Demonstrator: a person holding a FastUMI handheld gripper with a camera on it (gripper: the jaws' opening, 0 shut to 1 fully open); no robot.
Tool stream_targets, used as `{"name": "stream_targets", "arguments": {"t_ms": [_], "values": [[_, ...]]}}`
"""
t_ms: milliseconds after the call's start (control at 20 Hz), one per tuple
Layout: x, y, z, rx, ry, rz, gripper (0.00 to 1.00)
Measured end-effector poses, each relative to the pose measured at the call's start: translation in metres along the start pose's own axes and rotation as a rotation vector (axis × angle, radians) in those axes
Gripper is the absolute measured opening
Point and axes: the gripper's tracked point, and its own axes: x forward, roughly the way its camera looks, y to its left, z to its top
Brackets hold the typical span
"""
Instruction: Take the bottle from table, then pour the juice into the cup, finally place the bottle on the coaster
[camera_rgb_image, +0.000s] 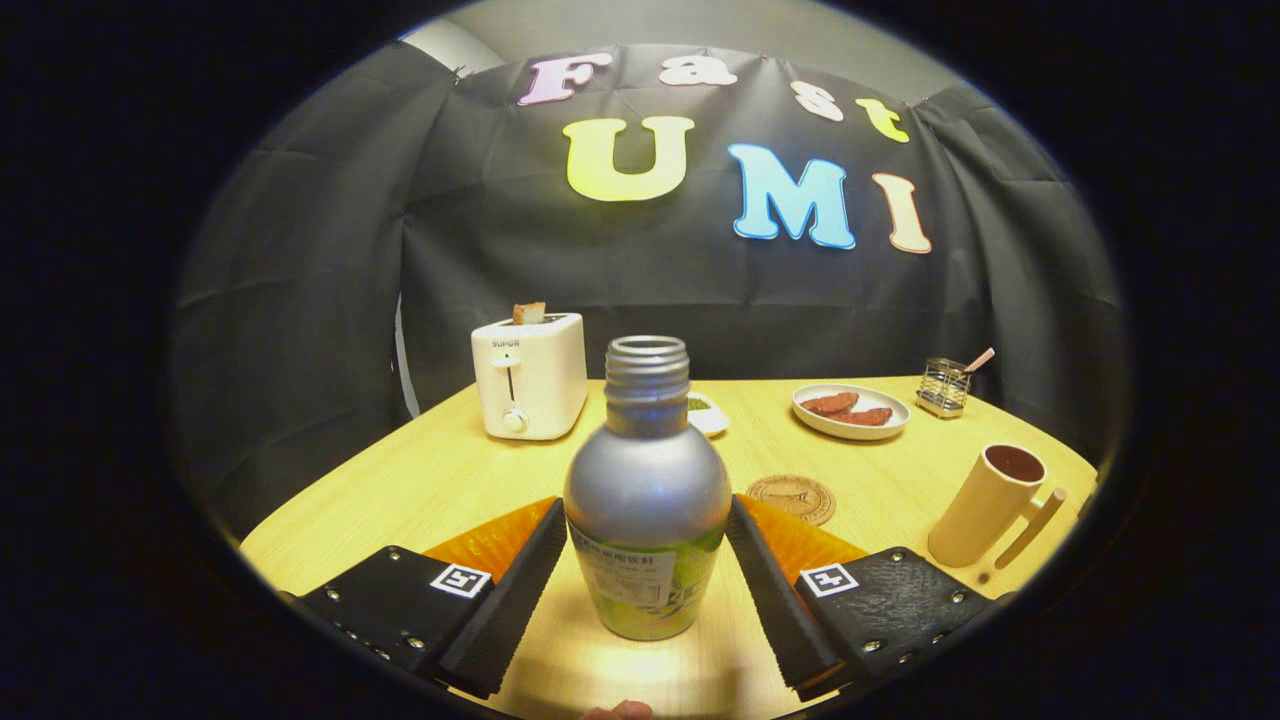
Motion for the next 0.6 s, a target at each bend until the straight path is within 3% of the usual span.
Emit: {"name": "stream_targets", "arguments": {"t_ms": [600], "values": [[0.009,0.006,-0.039,0.039,0.131,-0.003,0.97]]}}
